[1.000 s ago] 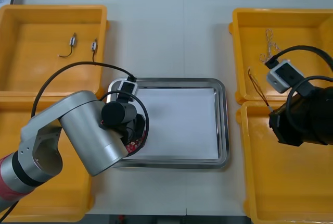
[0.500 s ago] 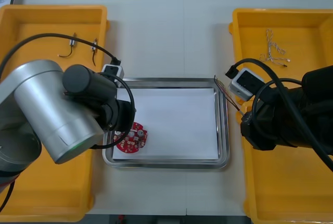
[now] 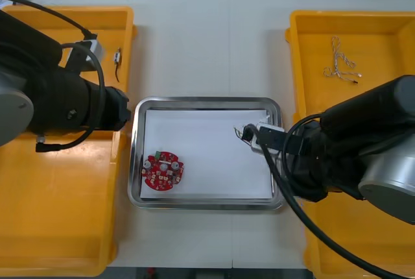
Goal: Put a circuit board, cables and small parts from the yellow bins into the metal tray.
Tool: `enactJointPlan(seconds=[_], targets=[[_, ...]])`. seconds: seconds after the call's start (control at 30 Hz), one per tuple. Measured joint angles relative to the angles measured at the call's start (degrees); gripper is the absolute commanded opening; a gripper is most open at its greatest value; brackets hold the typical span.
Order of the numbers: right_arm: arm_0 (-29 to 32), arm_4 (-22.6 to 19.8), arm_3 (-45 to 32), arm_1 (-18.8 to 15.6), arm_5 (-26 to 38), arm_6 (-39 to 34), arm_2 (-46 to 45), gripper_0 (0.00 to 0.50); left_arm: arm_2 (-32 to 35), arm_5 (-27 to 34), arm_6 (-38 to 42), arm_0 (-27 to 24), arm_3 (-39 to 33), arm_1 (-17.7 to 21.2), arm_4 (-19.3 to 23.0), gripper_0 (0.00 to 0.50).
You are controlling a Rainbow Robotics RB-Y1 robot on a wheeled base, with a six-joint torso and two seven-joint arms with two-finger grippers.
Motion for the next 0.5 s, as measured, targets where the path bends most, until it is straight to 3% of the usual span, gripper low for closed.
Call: enactJointPlan(seconds=[0.13, 0.23, 0.5], targets=[[-1.3, 2.7, 2.2, 0.0, 0.0, 1.3, 4.7, 0.000, 3.0, 0.0, -2.0, 0.0, 0.0, 1.0, 1.0, 0.500], [-2.0, 4.0, 3.9, 0.0, -0.5, 6.6, 7.8, 0.000, 5.4, 0.0, -4.5, 0.5, 0.0, 1.6, 1.2, 0.500], [-4.8, 7.6, 10.1, 0.4, -5.0, 8.9, 15.6, 0.000, 15.0, 0.1, -18.7, 4.9, -0.1, 2.2, 2.0, 0.500]])
